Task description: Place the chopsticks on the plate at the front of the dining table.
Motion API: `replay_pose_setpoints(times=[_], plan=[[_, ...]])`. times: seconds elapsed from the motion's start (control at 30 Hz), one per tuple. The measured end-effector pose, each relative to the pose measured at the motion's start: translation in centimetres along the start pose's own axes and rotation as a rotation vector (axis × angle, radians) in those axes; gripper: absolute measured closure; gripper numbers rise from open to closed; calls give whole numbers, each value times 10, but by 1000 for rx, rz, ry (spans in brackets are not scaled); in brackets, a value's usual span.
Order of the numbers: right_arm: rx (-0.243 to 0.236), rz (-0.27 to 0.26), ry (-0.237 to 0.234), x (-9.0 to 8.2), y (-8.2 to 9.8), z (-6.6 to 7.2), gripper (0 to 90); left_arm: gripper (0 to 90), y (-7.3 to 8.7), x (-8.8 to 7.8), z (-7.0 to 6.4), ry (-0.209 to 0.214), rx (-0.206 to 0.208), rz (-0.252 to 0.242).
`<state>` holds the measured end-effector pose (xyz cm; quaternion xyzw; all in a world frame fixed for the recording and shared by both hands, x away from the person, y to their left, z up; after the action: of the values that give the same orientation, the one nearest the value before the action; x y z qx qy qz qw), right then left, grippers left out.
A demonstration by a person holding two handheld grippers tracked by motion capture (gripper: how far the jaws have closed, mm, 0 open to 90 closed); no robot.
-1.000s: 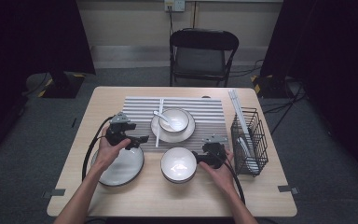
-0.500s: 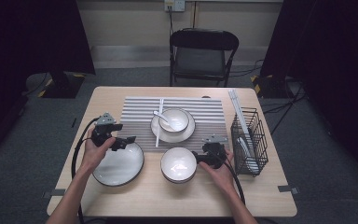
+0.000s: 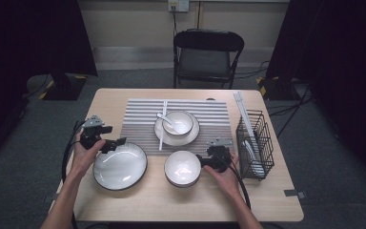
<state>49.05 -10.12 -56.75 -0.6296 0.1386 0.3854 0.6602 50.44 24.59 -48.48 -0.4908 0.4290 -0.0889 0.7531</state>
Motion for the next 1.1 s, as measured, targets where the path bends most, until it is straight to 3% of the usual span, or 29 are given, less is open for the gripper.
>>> replay_pose_setpoints(times=[0.17,0.3,0.43,0.77,0.87,1.1], plan=[[0,0,0,0,0,0,206,163,9,-6,10,-29,-14,10],[0,0,0,0,0,0,206,167,17,-10,18,-55,-51,13],[0,0,0,0,0,0,206,174,28,-11,26,-99,-44,47],[1,0,1,0,0,0,206,204,49,-19,41,-131,-93,67],[1,-1,2,0,0,0,206,208,57,-21,47,-143,-124,68],[2,0,2,0,0,0,206,208,78,-20,57,-165,-155,108]])
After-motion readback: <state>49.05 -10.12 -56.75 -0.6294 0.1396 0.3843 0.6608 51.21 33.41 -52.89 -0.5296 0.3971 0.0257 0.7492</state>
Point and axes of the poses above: each handheld gripper's, and its own axes: x roughly forward along the jaws, y roughly out of its underside, z roughly to its left, the point moved 10 cm from there along x, roughly forward along the jaws, and after that the axes turned 15 degrees about x, right-handed, at the moved point
